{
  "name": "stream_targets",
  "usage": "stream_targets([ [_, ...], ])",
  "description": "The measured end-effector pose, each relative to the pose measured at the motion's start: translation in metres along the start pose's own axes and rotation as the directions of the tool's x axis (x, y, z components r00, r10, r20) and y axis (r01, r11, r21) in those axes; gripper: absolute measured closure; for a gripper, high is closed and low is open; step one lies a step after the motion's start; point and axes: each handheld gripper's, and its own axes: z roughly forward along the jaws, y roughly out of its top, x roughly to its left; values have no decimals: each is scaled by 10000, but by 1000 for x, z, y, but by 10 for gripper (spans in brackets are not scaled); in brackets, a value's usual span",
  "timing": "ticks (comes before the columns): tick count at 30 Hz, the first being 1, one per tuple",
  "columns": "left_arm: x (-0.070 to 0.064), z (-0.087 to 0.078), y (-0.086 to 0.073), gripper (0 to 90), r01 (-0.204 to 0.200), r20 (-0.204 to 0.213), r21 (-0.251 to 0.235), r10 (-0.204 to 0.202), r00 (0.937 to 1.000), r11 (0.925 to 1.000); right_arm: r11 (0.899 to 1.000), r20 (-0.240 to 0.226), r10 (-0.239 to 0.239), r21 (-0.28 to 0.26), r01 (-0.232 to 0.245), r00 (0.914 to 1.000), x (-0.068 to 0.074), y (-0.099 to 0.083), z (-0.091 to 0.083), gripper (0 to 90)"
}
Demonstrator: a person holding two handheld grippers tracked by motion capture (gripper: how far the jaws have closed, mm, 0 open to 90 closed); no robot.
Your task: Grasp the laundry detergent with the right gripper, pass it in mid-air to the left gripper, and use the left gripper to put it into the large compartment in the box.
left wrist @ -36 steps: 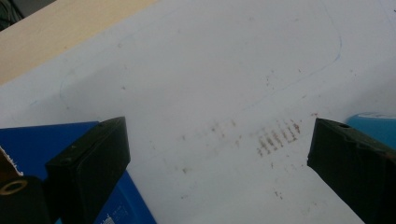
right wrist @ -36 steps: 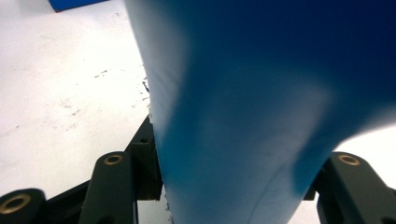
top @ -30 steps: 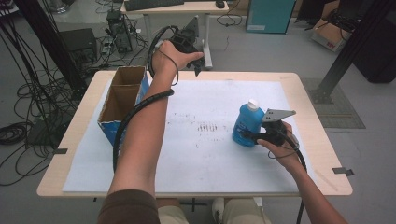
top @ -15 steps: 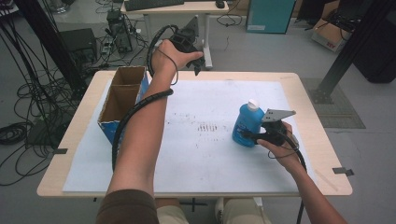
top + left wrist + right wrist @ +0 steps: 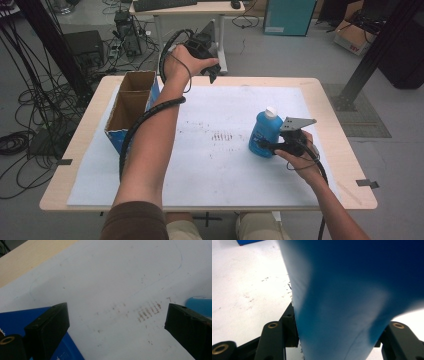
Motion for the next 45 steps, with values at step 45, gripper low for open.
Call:
stream_targets([
  [45,-5,-70,-43,61,-5623,1439,126,5550,8193,8268,9926,-1795,393,1201,-178,9830,23,137,53,427],
])
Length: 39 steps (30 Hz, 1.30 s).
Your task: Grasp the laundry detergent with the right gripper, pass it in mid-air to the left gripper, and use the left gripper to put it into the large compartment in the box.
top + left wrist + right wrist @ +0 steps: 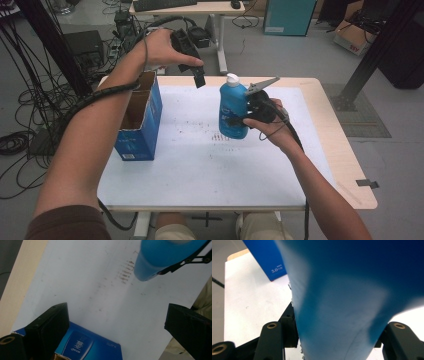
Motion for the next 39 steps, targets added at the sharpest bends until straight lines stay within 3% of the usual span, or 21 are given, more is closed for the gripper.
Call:
stream_targets([
  [1,-2,-4,-4,61,-302,106,-89,303,9995,9995,9995,-155,-329,10,329,9993,2,6,9,426],
  [8,-10,-12,-14,46,-941,461,-140,947,9944,9955,9958,-744,-914,-1,917,9930,11,21,34,427],
  [10,-12,-12,-16,46,-1194,426,-37,1194,9919,9928,9896,-1002,-1441,-152,1433,9845,15,27,45,426],
  [15,-18,-8,-21,47,-1322,400,192,1313,9905,9910,9860,-1329,-1663,-144,1658,9771,24,33,59,426],
  [17,-19,-7,-22,46,-1550,364,372,1536,9875,9872,9832,-1472,-1823,-179,1816,9722,28,35,64,426],
  [18,-22,-5,-24,46,-1441,380,268,1430,9890,9892,9795,-1647,-2013,-326,1987,9656,31,36,68,426],
  [21,-26,-3,-27,44,-1623,360,362,1610,9863,9861,9773,-1817,-2120,-443,2074,9602,36,38,71,426],
  [22,-26,-4,-28,45,-1892,443,532,1870,9814,9805,9755,-1916,-2198,-524,2136,9566,39,39,73,426],
  [24,-30,-3,-30,44,-1849,444,392,1831,9821,9820,9738,-1960,-2268,-606,2191,9540,40,40,74,426],
  [26,-34,-4,-32,44,-2036,511,401,2015,9782,9782,9739,-2040,-2256,-704,2156,9526,44,40,75,426],
  [27,-40,-2,-33,43,-2294,538,535,2266,9725,9719,9708,-2071,-2376,-833,2249,9490,48,41,76,426],
  [29,-42,-2,-33,44,-2386,557,658,2352,9704,9689,9687,-2070,-2453,-909,2310,9471,50,41,76,426],
  [32,-50,2,-34,43,-2431,594,927,2384,9693,9655,9627,-2235,-2658,-1126,2460,9378,56,42,76,426],
  [35,-53,4,-34,44,-2454,606,988,2403,9688,9644,9617,-2330,-2696,-1149,2488,9344,58,42,76,426],
  [37,-56,5,-34,45,-2546,686,1122,2481,9663,9605,9557,-2441,-2914,-1159,2705,9249,60,42,77,426],
  [39,-57,7,-35,43,-2530,749,1216,2453,9665,9598,9568,-2582,-2877,-1192,2651,9222,63,41,77,426],
])
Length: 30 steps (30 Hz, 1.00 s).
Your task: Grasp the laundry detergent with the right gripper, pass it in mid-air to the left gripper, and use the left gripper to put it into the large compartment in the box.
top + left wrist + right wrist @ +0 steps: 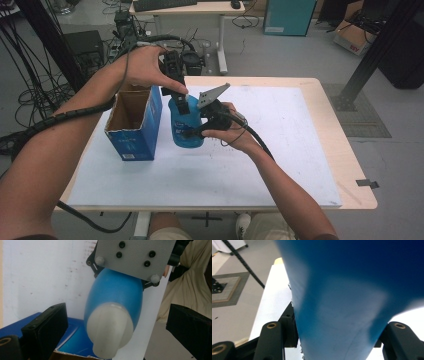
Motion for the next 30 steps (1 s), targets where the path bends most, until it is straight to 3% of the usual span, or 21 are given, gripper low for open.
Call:
stream_targets([
  [5,-2,8,1,44,46,175,88,-48,9998,10000,9997,-187,-225,-85,223,9996,3,2,-2,426],
  [7,-2,10,2,44,98,214,120,-101,9997,9999,9984,-229,-567,-96,564,9981,2,2,-5,426],
  [12,-3,16,4,43,138,342,225,-146,9993,9997,9975,-151,-700,-132,698,9974,1,2,-8,426],
  [20,-5,19,9,44,-173,508,534,146,9986,9984,9972,-263,-722,-224,716,9970,5,5,-8,426],
  [27,-7,19,10,44,-191,444,634,163,9989,9978,9981,-323,-611,-148,606,9976,7,5,-9,426],
  [28,-8,21,10,44,-218,327,609,198,9993,9979,9970,-274,-733,-254,726,9969,6,6,-9,426],
  [29,-8,21,10,44,-218,327,609,198,9993,9979,9927,-155,-1181,-271,1177,9929,3,7,-11,426],
  [30,-9,21,10,44,-241,410,600,216,9989,9979,9977,-337,-639,-242,632,9974,7,6,-11,425],
])
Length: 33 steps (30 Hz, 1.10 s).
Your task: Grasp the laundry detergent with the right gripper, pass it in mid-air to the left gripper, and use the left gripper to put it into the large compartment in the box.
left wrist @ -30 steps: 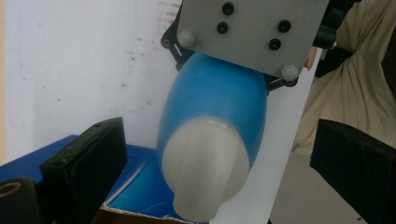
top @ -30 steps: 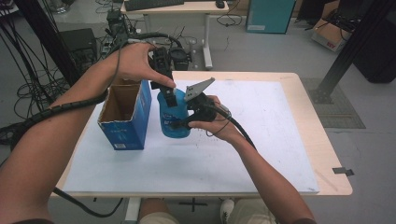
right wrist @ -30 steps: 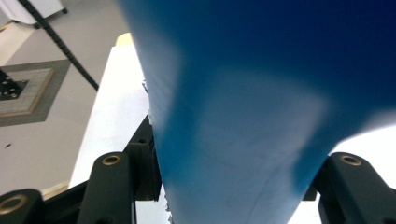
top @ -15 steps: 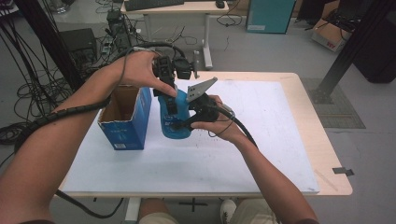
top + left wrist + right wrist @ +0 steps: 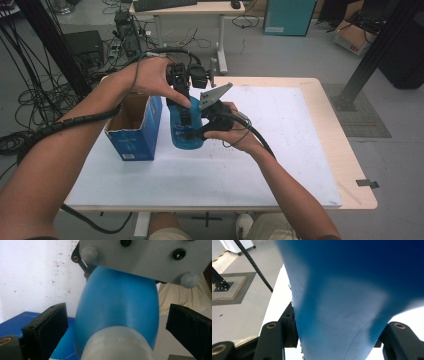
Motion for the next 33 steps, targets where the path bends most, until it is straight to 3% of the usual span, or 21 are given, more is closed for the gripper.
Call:
stream_targets([
  [10,0,0,0,43,46,71,123,-47,10000,9999,10000,-43,-8,37,8,10000,0,1,0,426],
  [17,0,1,1,44,-159,127,302,155,9998,9994,9998,-14,-5,185,6,10000,-1,-1,1,426],
  [33,-3,-2,3,43,8,16,81,-8,10000,10000,9997,75,56,217,-57,10000,0,-2,-5,426],
])
